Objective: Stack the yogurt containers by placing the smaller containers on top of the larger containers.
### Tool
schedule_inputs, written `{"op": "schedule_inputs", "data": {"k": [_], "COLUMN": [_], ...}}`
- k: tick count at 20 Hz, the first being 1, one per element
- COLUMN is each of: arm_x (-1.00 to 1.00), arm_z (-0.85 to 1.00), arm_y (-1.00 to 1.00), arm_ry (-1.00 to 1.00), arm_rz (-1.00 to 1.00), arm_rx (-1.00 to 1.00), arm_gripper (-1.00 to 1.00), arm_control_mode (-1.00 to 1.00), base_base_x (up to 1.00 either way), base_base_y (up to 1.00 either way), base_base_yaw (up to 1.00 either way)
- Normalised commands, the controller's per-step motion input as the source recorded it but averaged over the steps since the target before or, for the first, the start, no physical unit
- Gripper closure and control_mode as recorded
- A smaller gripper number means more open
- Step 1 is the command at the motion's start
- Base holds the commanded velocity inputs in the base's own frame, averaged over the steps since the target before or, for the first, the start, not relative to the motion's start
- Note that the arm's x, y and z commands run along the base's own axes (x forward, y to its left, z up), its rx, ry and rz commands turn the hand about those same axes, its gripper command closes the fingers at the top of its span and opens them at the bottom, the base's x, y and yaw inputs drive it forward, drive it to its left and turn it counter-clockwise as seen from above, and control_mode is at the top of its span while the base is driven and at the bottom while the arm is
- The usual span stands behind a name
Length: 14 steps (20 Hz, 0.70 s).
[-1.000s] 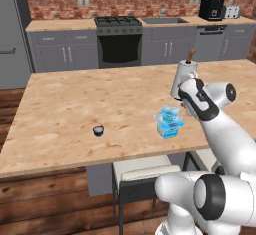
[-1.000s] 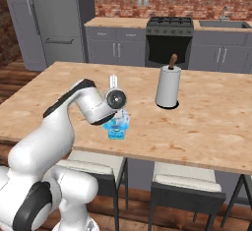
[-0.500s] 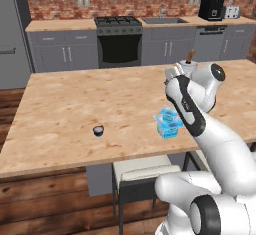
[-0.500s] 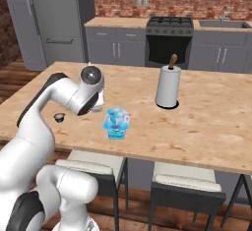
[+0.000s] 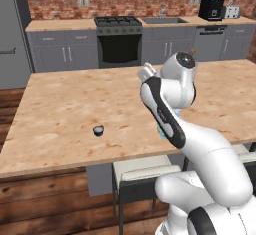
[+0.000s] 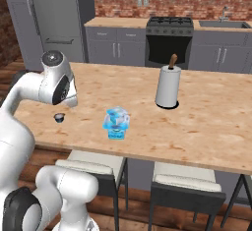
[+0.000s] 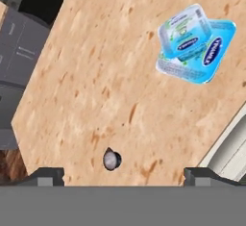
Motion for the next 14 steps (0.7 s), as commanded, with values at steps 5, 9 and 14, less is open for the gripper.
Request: {"op": "schedule_inputs", "data": {"k": [5,9,14], "arm_x": [-0.15,-0.02,0.00], "arm_z": [0.00,0.00,-0.03], "arm_y": [0.51,0.03,0.00], "arm_ry": [0.01,0.00,0.00], "arm_rz": [0.09,0.00,0.00], "arm_rx": [-0.13,-0.04,0.00], "arm_gripper": [-1.00,-1.00,-1.00], "arm_control_mode": [-1.00,-1.00,-1.00], "base_base_x": [0.00,0.00,0.00], "base_base_y": [0.00,0.00,0.00], "base_base_yaw": [0.00,0.00,0.00]}}
